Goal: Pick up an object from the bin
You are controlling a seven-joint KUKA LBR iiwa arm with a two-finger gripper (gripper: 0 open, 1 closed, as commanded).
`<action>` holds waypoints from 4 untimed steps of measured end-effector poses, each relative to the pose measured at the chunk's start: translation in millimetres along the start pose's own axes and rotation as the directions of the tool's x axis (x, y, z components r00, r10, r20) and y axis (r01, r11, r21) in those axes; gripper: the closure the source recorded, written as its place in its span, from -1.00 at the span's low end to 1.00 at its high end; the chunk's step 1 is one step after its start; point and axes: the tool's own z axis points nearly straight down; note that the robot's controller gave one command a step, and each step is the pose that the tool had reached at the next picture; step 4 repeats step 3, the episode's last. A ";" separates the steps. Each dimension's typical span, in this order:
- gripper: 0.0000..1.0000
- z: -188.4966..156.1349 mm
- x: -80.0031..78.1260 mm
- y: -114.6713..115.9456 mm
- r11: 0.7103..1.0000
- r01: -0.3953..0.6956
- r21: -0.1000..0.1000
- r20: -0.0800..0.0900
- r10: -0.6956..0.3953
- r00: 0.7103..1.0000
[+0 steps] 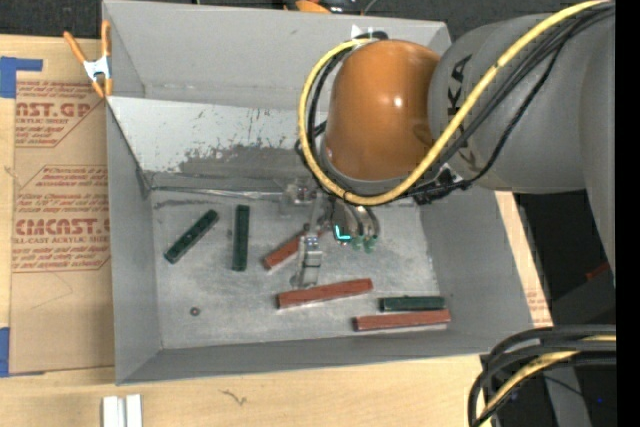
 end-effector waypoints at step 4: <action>1.00 -20.3 -37.3 -9.7 0.997 0.075 0.000 0.018 -0.075 0.997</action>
Offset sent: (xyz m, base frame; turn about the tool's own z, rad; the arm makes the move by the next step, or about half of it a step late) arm 0.0245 -0.0177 -0.1221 -0.0924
